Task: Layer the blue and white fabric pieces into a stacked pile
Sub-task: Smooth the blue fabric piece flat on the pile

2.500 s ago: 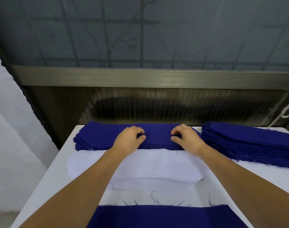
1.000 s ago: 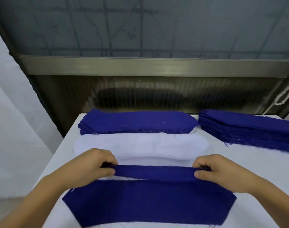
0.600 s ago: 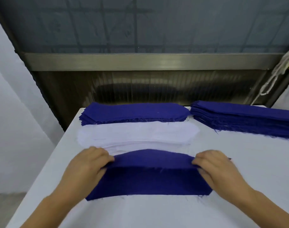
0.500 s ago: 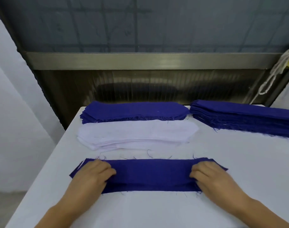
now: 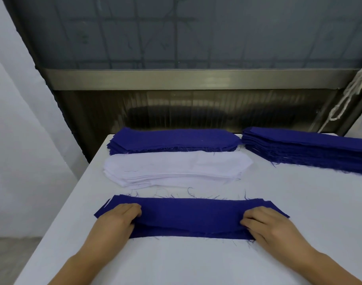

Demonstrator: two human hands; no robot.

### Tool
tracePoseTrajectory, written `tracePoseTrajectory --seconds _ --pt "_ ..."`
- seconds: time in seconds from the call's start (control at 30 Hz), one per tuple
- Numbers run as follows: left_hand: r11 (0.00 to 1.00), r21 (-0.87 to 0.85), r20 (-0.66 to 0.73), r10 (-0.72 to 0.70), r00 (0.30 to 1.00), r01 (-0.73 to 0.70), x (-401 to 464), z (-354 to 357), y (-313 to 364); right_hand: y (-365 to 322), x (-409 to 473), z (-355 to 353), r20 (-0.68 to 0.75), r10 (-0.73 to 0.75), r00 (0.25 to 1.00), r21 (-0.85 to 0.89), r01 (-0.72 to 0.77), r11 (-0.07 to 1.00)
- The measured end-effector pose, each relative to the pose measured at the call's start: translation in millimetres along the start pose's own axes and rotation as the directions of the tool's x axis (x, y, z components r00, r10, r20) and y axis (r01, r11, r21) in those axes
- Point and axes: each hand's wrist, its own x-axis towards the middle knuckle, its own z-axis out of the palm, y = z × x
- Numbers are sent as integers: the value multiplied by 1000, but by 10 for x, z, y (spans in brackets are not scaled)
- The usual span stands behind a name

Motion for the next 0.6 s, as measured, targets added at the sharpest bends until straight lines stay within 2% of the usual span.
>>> tracePoseTrajectory --seconds 0.13,0.33,0.6 --pt "998 2 -49 -55 997 55 -38 68 -49 -24 52 36 -92 -30 995 -15 28 999" --pt "988 4 -59 -157 986 157 -60 135 -121 -9 38 124 -60 -105 993 -23 104 994" --pt "988 6 -75 -156 985 157 -61 109 -76 -28 29 88 -45 -112 993 -21 111 994"
